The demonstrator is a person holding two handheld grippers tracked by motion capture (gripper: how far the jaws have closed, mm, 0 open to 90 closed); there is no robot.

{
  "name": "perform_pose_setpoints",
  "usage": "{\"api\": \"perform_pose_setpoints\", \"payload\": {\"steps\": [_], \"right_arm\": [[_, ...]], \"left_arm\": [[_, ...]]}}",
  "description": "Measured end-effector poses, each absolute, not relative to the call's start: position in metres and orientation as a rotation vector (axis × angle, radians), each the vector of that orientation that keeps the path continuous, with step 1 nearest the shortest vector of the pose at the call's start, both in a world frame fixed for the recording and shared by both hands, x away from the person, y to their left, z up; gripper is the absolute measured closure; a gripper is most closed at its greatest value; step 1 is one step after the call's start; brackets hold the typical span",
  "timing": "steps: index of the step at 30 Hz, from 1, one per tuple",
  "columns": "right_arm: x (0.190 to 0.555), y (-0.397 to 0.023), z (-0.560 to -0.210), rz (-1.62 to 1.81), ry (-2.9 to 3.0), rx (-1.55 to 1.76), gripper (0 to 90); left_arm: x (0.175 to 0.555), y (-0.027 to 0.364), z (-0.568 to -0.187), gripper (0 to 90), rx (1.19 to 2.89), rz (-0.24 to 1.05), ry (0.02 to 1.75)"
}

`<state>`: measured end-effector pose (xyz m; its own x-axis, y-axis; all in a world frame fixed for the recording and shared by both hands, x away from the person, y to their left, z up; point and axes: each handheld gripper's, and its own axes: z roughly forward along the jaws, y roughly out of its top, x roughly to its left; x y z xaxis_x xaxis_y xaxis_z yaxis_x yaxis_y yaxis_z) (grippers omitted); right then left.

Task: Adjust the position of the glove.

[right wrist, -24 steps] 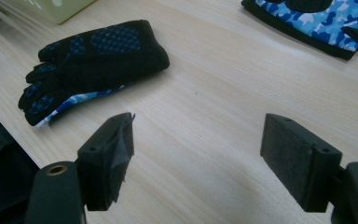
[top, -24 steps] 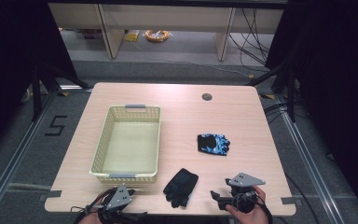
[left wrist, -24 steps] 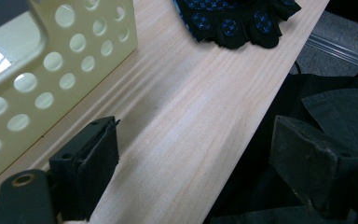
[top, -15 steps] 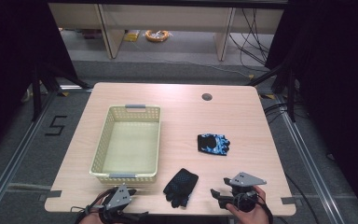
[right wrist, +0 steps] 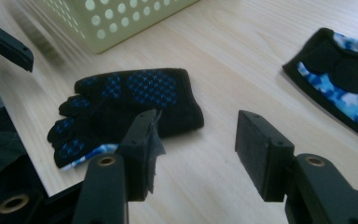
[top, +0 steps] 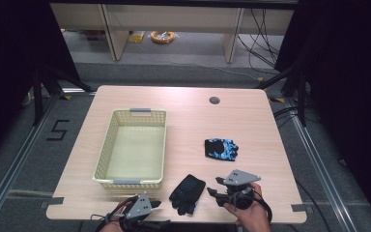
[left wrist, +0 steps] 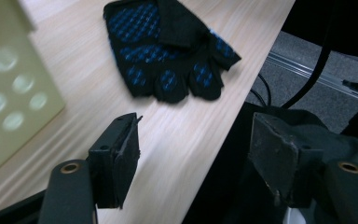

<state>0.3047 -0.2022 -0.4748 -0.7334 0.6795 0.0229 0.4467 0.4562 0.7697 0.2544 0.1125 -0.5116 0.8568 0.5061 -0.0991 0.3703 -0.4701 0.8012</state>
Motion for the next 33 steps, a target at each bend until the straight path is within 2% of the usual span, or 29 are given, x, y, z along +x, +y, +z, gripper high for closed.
{"api": "perform_pose_setpoints", "payload": {"steps": [9,11,12,13,22,28,33], "right_arm": [[0.342,-0.177,-0.476,1.155,2.477,0.958,59.6],[0.348,-0.172,-0.479,1.150,2.497,0.967,60.2],[0.350,-0.170,-0.480,1.148,2.498,0.966,60.2],[0.353,-0.168,-0.482,1.137,2.512,0.973,60.5],[0.366,-0.158,-0.491,1.134,2.545,1.010,60.6],[0.371,-0.149,-0.499,1.018,2.636,1.048,62.3],[0.372,-0.154,-0.505,1.125,2.629,1.086,75.2]], "left_arm": [[0.257,0.080,-0.508,43.7,2.156,0.218,0.542],[0.258,0.074,-0.511,47.0,2.162,0.209,0.557],[0.260,0.074,-0.511,49.3,2.204,0.255,0.518],[0.260,0.070,-0.512,49.6,2.180,0.217,0.551],[0.268,0.057,-0.516,55.0,2.267,0.263,0.510],[0.275,0.057,-0.516,73.1,2.273,0.291,0.508],[0.278,0.061,-0.517,82.6,2.263,0.316,0.529]]}}
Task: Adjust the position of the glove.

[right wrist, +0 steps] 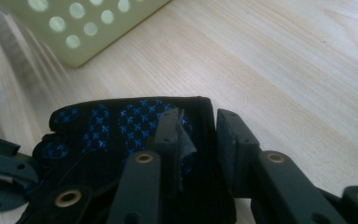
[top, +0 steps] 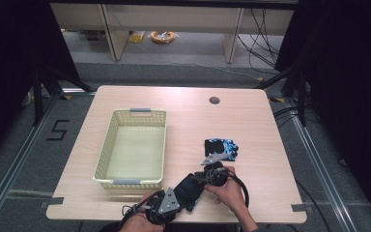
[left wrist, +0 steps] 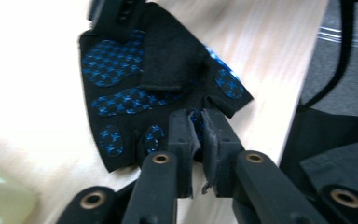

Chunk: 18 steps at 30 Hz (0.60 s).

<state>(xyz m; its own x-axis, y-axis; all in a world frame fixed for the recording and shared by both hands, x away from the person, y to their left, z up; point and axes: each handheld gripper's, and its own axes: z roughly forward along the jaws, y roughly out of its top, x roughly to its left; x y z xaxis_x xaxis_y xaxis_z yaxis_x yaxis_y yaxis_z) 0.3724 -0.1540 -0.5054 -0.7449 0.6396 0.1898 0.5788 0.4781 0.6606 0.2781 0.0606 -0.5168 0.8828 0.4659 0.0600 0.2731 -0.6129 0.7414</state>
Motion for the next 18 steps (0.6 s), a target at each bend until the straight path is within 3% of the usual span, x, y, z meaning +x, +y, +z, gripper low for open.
{"api": "perform_pose_setpoints", "payload": {"steps": [1,2,4,18], "right_arm": [[0.371,-0.155,-0.504,1.134,2.633,1.118,76.5],[0.371,-0.156,-0.505,1.139,2.623,1.123,83.7],[0.371,-0.160,-0.505,1.138,2.612,1.141,86.4],[0.336,-0.199,-0.482,1.381,2.419,1.220,87.8]], "left_arm": [[0.280,0.062,-0.516,83.2,2.277,0.331,0.527],[0.280,0.062,-0.517,83.9,2.270,0.309,0.529],[0.280,0.064,-0.516,84.6,2.267,0.340,0.537],[0.296,0.057,-0.505,85.3,2.242,0.458,0.520]]}}
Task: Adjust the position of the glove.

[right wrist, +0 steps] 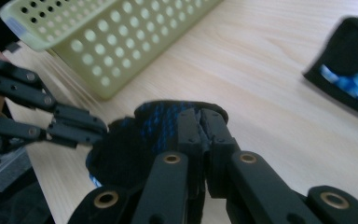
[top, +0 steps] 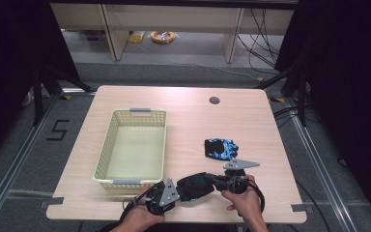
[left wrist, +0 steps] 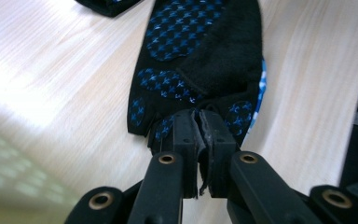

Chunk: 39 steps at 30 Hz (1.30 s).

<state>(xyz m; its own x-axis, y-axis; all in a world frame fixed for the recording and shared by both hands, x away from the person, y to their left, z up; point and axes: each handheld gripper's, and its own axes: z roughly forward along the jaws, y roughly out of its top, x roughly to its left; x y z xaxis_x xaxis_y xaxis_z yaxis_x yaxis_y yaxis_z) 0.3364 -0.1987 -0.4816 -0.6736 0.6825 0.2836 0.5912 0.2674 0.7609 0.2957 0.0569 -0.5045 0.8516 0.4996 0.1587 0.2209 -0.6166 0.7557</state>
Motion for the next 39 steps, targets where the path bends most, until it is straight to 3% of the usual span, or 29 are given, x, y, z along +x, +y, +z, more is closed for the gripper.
{"api": "perform_pose_setpoints", "payload": {"steps": [11,20,26,31,36,39], "right_arm": [[0.324,-0.204,-0.499,1.178,2.455,1.273,83.9],[0.322,-0.204,-0.490,1.198,2.421,1.257,65.6],[0.325,-0.214,-0.482,1.219,2.336,1.268,63.1],[0.334,-0.220,-0.478,1.243,2.273,1.247,70.0],[0.356,-0.219,-0.470,1.188,2.260,1.192,87.0],[0.376,-0.213,-0.468,1.159,2.237,1.166,90.0]], "left_arm": [[0.296,0.051,-0.512,83.3,2.305,0.431,0.479],[0.289,0.060,-0.505,66.1,2.255,0.395,0.519],[0.276,0.072,-0.495,60.0,2.236,0.370,0.495],[0.267,0.082,-0.496,50.0,2.217,0.272,0.556],[0.263,0.092,-0.496,37.7,2.194,0.222,0.604],[0.261,0.101,-0.496,32.7,2.208,0.214,0.618]]}}
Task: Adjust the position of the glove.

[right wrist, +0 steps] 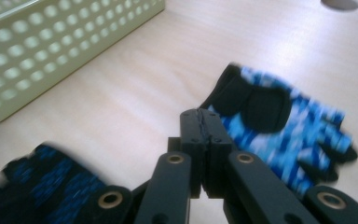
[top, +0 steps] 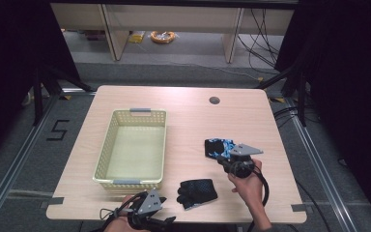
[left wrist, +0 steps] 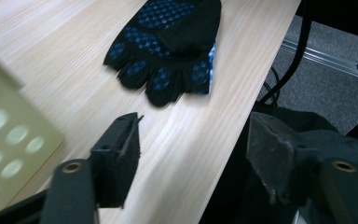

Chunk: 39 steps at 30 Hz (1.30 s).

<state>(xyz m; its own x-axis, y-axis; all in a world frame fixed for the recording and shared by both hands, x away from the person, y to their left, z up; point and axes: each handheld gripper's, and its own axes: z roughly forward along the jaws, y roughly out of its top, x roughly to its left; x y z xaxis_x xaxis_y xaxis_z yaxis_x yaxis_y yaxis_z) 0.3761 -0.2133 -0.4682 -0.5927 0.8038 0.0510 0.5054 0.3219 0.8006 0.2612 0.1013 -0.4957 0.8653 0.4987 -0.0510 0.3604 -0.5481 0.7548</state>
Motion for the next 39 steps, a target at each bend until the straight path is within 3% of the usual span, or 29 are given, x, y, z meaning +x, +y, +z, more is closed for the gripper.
{"api": "perform_pose_setpoints", "payload": {"steps": [11,19,29,39], "right_arm": [[0.457,-0.174,-0.467,1.051,2.239,1.147,90.0],[0.494,-0.168,-0.484,0.926,2.262,1.274,90.0],[0.501,-0.167,-0.494,0.877,2.303,1.298,90.0],[0.471,-0.165,-0.495,0.892,2.449,1.241,90.0]], "left_arm": [[0.259,0.130,-0.502,29.2,2.164,0.213,0.731],[0.260,0.136,-0.502,27.8,2.192,0.222,0.720],[0.260,0.138,-0.504,23.9,2.202,0.230,0.737],[0.261,0.138,-0.503,24.2,2.207,0.238,0.738]]}}
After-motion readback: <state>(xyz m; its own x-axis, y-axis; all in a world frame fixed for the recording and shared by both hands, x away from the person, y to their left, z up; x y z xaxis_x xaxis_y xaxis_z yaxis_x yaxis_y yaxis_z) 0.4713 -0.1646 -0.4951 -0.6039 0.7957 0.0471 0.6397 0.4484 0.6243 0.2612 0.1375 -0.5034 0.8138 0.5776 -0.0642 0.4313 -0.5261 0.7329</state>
